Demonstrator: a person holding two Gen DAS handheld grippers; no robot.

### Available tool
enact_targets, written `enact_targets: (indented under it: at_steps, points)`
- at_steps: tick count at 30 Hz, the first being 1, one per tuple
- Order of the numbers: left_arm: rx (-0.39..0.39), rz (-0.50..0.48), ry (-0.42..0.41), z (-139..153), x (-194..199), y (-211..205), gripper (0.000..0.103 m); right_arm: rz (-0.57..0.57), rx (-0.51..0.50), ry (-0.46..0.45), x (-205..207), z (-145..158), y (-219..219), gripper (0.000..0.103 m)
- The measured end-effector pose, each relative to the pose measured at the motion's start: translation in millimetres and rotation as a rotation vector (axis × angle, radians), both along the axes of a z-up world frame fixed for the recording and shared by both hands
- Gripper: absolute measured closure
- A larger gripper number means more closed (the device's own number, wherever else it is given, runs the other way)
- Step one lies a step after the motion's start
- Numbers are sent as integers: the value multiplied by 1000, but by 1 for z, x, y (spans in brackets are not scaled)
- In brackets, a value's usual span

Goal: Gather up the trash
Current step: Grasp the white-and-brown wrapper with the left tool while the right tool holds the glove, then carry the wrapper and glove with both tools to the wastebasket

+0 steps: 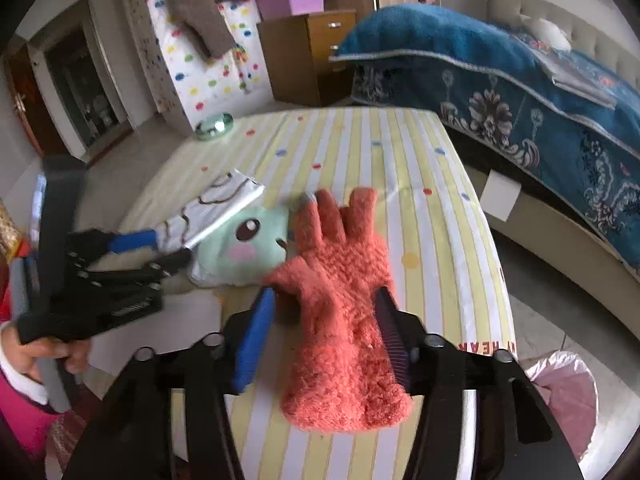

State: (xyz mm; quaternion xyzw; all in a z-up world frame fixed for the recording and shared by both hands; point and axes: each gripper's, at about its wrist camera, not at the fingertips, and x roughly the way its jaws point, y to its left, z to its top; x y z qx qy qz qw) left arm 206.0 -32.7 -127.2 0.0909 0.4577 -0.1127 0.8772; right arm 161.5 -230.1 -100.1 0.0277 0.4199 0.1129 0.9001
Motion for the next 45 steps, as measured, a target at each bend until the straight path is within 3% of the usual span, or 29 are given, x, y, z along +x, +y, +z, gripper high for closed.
enact_targets:
  at_steps: [4, 6, 9, 12, 15, 22, 23, 27, 32, 33, 35, 45]
  points:
    - [7, -11, -31, 1, 1, 0, 80, -10, 20, -8, 2, 0, -2, 42]
    - [-25, -2, -32, 4, 1, 4, 89, -21, 31, -4, 1, 0, -5, 42]
    - [-64, 32, -71, 18, -6, 13, 92, -32, 30, -1, -1, 6, -7, 42]
    - [-105, 68, -115, 40, -19, 22, 92, -44, 23, -4, -3, 6, -10, 30]
    - [-158, 75, -143, 60, -36, 26, 92, -45, 21, 9, -2, 1, -11, 27]
    - [-204, 66, -114, 63, -56, 17, 92, -69, 52, 100, 23, -18, -14, 27]
    - [-201, 65, -111, 62, -58, 16, 92, -81, 56, 153, 31, -25, -16, 27]
    - [-195, 73, -101, 58, -65, 13, 92, -87, 22, 138, 24, -17, -12, 50]
    - [-198, 73, -104, 60, -72, 12, 92, -78, -54, 67, 0, -2, -8, 55]
    - [-198, 71, -103, 61, -74, 11, 92, -77, -72, 46, -5, 1, -8, 64]
    - [-203, 62, -101, 62, -79, 8, 92, -81, -68, 38, -8, 3, -9, 94]
    - [-255, -28, -175, 99, -118, -27, 92, -160, 69, -57, -54, 52, -45, 96]
